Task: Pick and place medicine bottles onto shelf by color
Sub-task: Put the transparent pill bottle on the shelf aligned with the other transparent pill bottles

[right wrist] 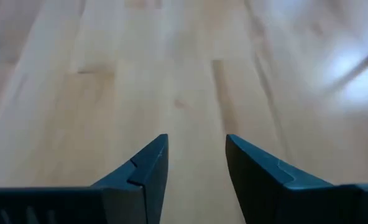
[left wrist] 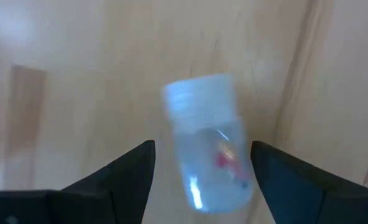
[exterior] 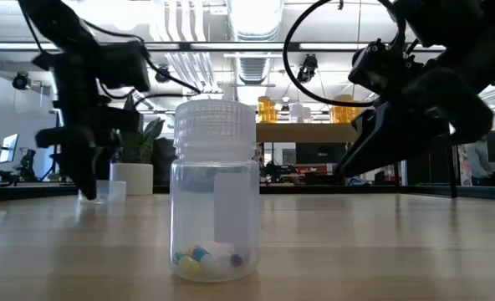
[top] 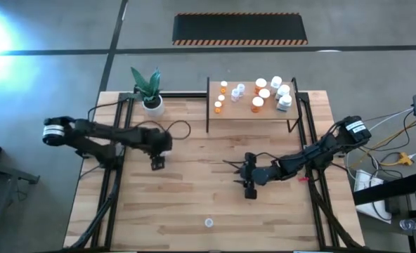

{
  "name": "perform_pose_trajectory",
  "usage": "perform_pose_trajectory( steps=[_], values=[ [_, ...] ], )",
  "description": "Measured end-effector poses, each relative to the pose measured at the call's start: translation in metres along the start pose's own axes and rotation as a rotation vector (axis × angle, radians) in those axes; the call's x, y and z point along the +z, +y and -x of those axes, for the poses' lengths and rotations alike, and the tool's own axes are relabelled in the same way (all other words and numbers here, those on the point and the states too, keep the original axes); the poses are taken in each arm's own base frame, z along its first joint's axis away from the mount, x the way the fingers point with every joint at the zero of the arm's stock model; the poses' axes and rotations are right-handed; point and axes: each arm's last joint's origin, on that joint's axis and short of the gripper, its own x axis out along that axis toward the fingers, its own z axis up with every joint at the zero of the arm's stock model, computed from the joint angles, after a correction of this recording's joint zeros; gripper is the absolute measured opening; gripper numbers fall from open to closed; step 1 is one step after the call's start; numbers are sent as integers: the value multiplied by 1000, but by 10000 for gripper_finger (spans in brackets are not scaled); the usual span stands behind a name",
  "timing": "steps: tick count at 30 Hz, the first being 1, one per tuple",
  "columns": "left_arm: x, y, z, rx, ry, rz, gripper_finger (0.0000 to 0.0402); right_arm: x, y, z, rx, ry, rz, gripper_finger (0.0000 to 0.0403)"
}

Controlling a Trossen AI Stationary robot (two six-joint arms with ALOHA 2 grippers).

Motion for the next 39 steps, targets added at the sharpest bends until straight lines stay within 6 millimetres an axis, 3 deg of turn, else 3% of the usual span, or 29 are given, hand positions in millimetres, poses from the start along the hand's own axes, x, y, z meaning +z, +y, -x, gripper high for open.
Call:
perform_pose_trajectory(
  steps=[6,14,16,22,28,31,35,39],
  values=[
    [6,9,-11,-61,48,-40,230,-3,5,1,65,29,-40,141],
    [7,-4,-12,-92,54,-43,124,-8,14,1,92,42,-16,129],
    [10,-9,-9,-119,5,-22,115,-7,16,2,89,33,-26,128],
    [33,-30,2,-220,-342,-7,115,2,12,9,54,-18,-58,150],
    [69,-44,8,-297,-761,1,126,27,-5,26,-31,-155,-59,196],
    [85,-51,6,-311,-946,-30,128,43,-12,36,-149,-307,-41,209],
    [100,-58,-5,-293,-1120,-81,130,63,-11,45,-156,-518,-34,211],
    [113,-61,-10,-281,-1260,-94,130,69,-14,41,-169,-561,-56,215]
  ],
)
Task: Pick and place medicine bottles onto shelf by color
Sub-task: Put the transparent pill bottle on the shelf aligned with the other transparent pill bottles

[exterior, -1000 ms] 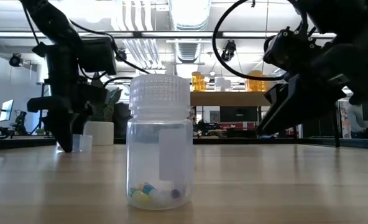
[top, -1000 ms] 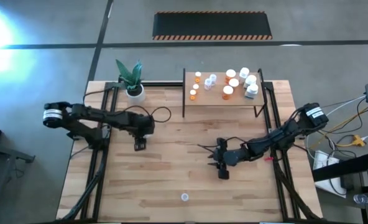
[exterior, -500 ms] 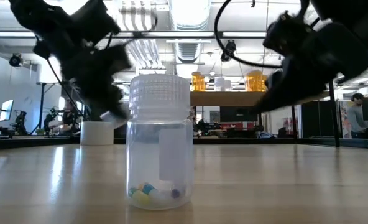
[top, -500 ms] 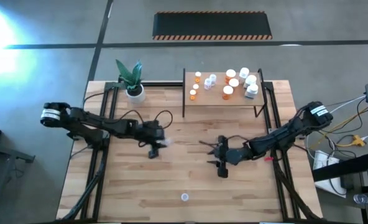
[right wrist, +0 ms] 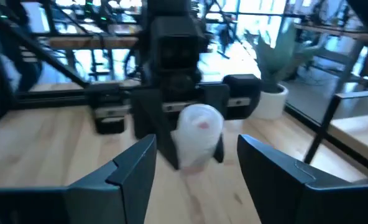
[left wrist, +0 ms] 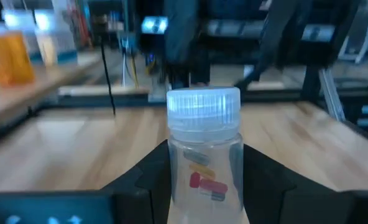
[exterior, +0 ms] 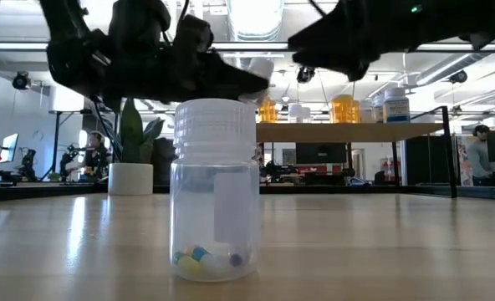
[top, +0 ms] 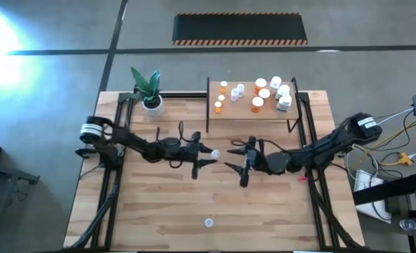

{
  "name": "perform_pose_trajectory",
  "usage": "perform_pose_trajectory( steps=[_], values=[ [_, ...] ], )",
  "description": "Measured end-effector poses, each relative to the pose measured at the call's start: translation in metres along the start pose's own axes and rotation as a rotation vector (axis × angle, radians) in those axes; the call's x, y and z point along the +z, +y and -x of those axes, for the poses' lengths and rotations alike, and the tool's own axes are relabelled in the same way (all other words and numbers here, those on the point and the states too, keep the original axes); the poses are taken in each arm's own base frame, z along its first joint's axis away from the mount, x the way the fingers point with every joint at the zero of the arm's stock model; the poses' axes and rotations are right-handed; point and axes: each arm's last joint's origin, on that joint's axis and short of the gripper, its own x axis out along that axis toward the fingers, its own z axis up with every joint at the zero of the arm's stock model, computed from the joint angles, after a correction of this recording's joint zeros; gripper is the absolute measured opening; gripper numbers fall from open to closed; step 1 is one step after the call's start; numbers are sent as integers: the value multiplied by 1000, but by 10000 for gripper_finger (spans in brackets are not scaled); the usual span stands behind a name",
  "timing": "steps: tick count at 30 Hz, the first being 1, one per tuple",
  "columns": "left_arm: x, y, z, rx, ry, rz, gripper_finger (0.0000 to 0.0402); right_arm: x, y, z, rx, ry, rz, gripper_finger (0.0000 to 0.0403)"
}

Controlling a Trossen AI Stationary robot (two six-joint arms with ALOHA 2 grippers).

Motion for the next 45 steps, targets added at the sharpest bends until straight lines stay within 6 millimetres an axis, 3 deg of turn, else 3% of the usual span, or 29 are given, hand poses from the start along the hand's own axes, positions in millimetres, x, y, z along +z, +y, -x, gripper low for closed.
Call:
perform_pose_trajectory(
  steps=[8,13,30,34,41,45],
  values=[
    [-7,1,-22,14,-72,-38,131,8,-11,-19,-72,-4,-20,254],
    [-5,1,-24,18,-83,-58,132,6,-13,-22,-66,60,-29,260],
    [0,1,-26,22,-99,-76,136,-4,-12,-28,-40,83,-28,160],
    [-4,3,-26,26,-64,-74,175,0,-13,-26,-38,76,-28,122],
    [-17,9,-25,43,58,-71,284,16,-18,-16,-46,48,-39,119],
    [-25,12,-17,126,158,-52,315,34,-33,-10,-128,85,-50,119]
  ],
)
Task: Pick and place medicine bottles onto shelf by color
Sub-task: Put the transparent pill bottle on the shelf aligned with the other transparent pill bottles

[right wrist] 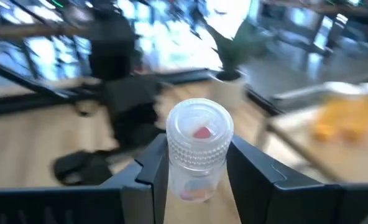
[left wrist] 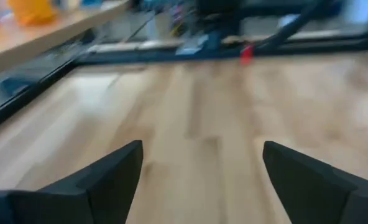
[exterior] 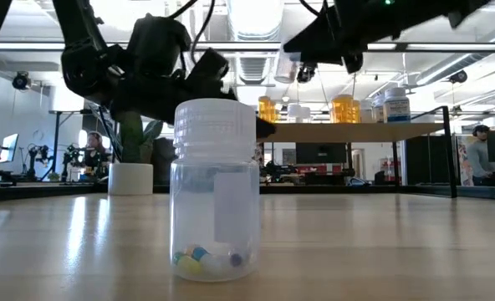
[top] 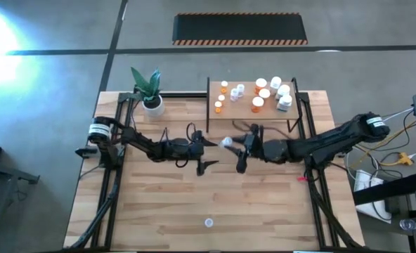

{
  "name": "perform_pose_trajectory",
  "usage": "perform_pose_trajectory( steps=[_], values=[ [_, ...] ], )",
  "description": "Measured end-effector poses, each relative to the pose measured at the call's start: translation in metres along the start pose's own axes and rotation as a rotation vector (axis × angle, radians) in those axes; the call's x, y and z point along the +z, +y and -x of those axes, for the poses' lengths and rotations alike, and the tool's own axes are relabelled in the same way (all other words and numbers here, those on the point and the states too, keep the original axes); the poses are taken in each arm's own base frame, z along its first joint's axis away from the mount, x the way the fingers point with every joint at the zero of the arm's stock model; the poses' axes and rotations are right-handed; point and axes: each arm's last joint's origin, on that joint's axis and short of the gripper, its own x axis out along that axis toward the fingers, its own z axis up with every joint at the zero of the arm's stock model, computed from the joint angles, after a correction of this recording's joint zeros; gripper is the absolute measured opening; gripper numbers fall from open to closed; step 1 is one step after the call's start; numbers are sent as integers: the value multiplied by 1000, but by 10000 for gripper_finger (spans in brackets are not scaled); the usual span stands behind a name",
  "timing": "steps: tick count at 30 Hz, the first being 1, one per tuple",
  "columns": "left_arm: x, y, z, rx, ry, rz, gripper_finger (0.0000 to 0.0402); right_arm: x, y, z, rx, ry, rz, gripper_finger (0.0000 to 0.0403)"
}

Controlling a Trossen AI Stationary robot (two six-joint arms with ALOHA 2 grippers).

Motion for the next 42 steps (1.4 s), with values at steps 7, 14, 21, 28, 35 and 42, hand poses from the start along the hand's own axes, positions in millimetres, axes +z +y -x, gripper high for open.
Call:
perform_pose_trajectory(
  steps=[7,14,21,28,35,42],
  values=[
    [-8,9,27,239,97,68,320,47,-50,-8,-216,224,35,119],
    [6,15,64,339,12,179,320,65,-110,-29,-381,353,-16,119],
    [9,18,86,368,-29,190,320,47,-134,-54,-346,367,-72,121],
    [3,18,91,369,-12,208,320,34,-139,-62,-368,408,-75,127],
    [1,16,92,358,-10,209,320,32,-144,-62,-388,418,-72,162],
    [2,15,92,352,-10,209,320,34,-143,-59,-370,442,-13,198]
  ],
)
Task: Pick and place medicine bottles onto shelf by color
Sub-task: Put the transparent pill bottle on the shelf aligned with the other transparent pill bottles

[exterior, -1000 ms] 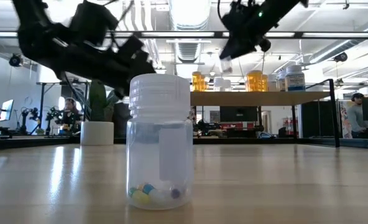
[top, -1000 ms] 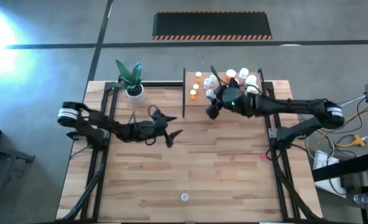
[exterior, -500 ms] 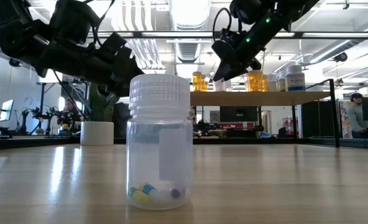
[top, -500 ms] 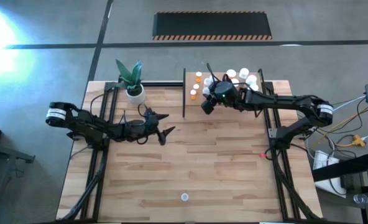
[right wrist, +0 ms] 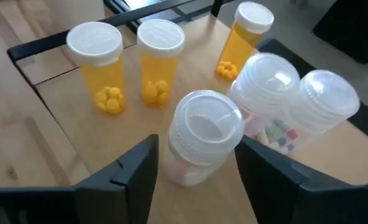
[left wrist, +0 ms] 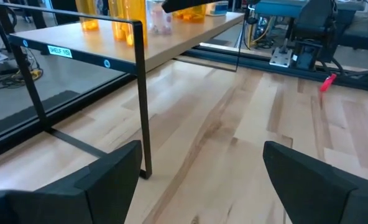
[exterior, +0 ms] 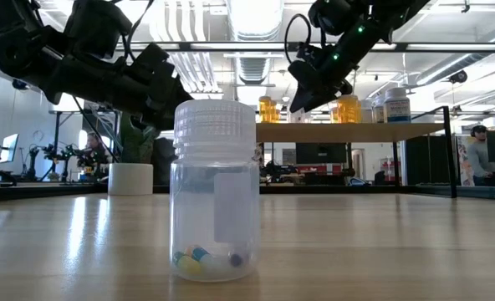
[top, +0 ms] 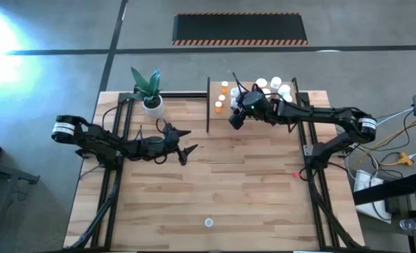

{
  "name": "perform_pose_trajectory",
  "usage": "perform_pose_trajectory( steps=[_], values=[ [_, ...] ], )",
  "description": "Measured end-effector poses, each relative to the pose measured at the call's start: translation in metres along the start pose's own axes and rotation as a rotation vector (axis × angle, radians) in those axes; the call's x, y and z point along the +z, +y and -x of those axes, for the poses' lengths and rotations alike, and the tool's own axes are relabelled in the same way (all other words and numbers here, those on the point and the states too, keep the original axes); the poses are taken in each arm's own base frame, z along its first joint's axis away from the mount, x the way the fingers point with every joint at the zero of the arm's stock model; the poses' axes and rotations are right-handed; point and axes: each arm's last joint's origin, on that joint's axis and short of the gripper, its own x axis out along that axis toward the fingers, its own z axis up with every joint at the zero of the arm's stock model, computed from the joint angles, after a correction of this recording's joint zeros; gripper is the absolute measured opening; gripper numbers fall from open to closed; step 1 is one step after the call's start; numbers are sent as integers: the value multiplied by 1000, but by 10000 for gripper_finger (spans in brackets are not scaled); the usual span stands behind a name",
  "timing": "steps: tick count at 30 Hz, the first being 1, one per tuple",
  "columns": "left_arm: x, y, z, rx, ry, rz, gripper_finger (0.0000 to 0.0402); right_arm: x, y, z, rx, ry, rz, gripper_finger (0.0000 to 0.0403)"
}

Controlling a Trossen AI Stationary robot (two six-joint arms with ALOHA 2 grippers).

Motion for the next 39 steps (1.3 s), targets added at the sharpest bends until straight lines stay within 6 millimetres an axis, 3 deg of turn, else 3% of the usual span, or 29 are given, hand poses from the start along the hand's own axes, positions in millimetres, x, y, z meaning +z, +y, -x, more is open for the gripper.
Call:
perform_pose_trajectory(
  steps=[4,8,12,15,22,30,39],
  values=[
    [-1,-2,1,-9,2,-4,320,10,-4,12,3,-45,31,232],
    [-2,-9,4,-43,4,-21,320,23,-5,37,16,-70,75,253],
    [-2,-18,8,-72,0,-34,320,32,12,75,101,-107,169,251],
    [0,-24,11,-60,-15,-40,320,27,36,100,200,-125,257,244],
    [16,-27,15,-56,-81,-29,320,-31,105,128,515,-93,501,238],
    [12,-26,15,-54,-59,7,320,-99,179,131,893,-93,454,238],
    [-5,-33,16,-81,9,134,320,-155,240,118,1041,-192,389,241]
  ],
)
